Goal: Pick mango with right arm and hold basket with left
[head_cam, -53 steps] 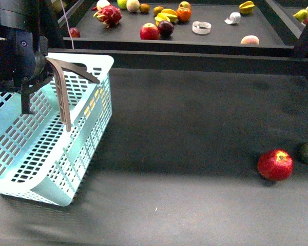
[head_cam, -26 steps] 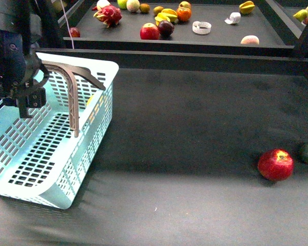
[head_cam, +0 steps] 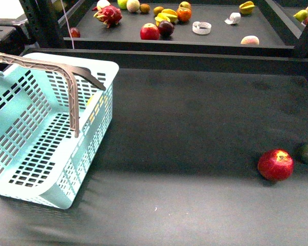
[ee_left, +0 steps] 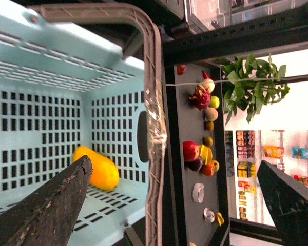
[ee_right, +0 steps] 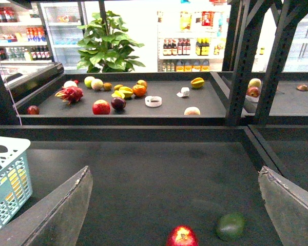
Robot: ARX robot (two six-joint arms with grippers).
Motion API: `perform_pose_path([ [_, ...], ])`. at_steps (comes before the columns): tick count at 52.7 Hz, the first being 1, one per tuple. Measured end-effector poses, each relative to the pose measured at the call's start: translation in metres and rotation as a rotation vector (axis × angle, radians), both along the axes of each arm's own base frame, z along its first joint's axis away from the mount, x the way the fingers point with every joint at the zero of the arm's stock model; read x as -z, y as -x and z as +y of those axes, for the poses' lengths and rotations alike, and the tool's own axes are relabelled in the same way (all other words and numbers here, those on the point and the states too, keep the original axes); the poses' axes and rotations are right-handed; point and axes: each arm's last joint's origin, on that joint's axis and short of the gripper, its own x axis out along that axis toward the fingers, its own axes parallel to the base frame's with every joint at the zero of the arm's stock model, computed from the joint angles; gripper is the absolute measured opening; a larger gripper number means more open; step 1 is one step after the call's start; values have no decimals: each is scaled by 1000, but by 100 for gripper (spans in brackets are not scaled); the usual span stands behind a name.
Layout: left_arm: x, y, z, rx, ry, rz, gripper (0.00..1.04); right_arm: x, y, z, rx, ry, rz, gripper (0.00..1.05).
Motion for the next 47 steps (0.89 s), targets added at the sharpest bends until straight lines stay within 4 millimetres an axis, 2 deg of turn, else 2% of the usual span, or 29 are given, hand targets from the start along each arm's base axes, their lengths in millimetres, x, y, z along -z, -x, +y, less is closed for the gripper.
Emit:
perform_pose_path([
  [6, -5, 32, 21, -45, -26, 26, 97, 0, 0, 0, 0, 0, 0, 96],
  [9, -10, 58, 33, -72, -54, 40, 97, 0, 0, 0, 0, 0, 0, 96],
  [16, -17, 89, 42, -81, -99, 74, 97, 0, 0, 0, 0, 0, 0, 96],
  [23, -29, 120, 46, -105, -239, 168, 97, 0, 0, 0, 0, 0, 0, 96],
  [35, -32, 124, 46, -91, -296, 195, 97, 0, 0, 0, 0, 0, 0, 96],
  [37, -28, 123, 48, 15, -336, 174, 93, 0, 0, 0, 0, 0, 0, 96],
  [40, -21, 126, 48, 248, -485, 44, 82, 0, 0, 0, 0, 0, 0, 96],
  [44, -21, 132, 37, 516, -820, -72, 67, 0, 0, 0, 0, 0, 0, 96],
  [47, -25, 135, 31, 586, -1003, -98, 57, 0, 0, 0, -3, 0, 0, 96],
])
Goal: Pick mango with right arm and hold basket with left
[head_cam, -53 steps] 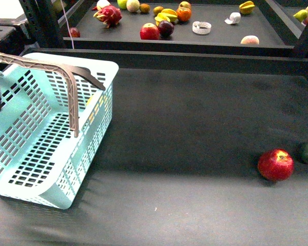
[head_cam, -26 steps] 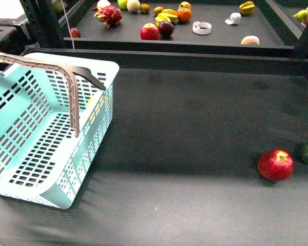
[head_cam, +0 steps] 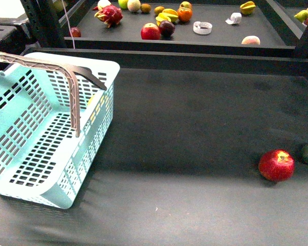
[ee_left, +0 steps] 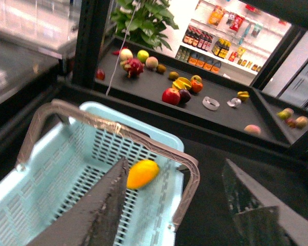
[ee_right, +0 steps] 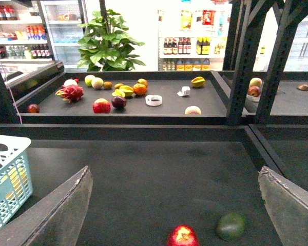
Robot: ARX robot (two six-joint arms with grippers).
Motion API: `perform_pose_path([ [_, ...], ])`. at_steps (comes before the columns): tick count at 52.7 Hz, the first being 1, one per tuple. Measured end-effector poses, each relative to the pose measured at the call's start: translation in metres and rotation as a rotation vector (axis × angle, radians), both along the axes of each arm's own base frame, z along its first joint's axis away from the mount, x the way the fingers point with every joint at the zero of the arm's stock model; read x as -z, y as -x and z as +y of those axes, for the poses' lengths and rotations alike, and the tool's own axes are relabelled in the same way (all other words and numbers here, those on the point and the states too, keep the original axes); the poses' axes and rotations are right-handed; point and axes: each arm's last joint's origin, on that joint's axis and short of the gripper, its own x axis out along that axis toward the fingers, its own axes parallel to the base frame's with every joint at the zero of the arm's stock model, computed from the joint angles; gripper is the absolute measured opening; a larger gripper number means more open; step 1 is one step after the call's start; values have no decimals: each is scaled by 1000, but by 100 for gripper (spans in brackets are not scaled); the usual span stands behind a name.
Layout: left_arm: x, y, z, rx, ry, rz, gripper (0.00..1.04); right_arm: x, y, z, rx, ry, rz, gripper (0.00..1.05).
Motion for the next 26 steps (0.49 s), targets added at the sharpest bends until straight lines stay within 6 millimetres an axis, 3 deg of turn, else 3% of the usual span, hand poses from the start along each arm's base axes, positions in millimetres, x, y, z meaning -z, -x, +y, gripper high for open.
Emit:
perform_pose_path([
  [5, 2, 7, -6, -12, -176, -10, 35, 0, 0, 0, 2, 0, 0, 96],
  [13, 10, 15, -14, -3, -237, -17, 2, 0, 0, 0, 1, 0, 0, 96],
  [26, 6, 25, -29, 6, -254, -38, 2, 0, 0, 0, 1, 0, 0, 96],
])
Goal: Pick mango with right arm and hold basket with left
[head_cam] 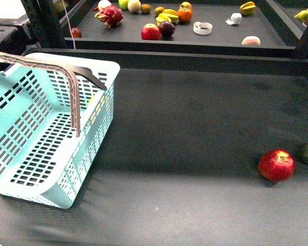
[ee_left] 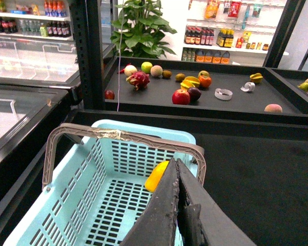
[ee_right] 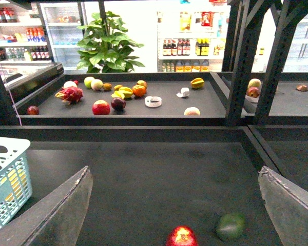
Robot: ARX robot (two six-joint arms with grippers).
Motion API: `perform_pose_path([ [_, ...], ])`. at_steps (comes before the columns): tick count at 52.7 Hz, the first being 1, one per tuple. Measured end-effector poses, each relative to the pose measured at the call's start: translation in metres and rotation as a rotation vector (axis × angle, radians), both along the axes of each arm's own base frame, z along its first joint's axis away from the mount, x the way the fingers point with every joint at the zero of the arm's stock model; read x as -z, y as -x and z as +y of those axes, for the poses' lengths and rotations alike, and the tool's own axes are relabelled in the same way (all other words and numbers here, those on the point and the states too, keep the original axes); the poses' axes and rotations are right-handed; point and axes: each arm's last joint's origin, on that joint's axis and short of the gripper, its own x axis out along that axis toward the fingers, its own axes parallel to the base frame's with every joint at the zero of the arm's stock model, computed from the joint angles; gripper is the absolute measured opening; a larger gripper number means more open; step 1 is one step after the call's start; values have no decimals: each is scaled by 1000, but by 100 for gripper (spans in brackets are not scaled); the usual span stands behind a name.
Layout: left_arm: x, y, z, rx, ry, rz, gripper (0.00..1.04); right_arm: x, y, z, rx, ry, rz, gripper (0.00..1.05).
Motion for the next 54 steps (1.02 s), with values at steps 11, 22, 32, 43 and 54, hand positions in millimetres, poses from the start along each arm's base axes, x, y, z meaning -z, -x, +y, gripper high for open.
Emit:
perform_pose_path([
  [11, -1, 7, 0, -8, -2, -1, 2, 0, 0, 0, 0, 0, 0, 96],
  [22, -1, 13, 0, -8, -2, -2, 2, 0, 0, 0, 0, 0, 0, 96],
  [32, 0, 17, 0, -8, -2, 0, 2, 0, 0, 0, 0, 0, 0, 96],
  [43, 3, 29, 0, -7, -2, 6, 2, 0, 0, 0, 0, 0, 0, 96],
  [54, 3, 29, 0, -7, -2, 5, 2, 0, 0, 0, 0, 0, 0, 96],
])
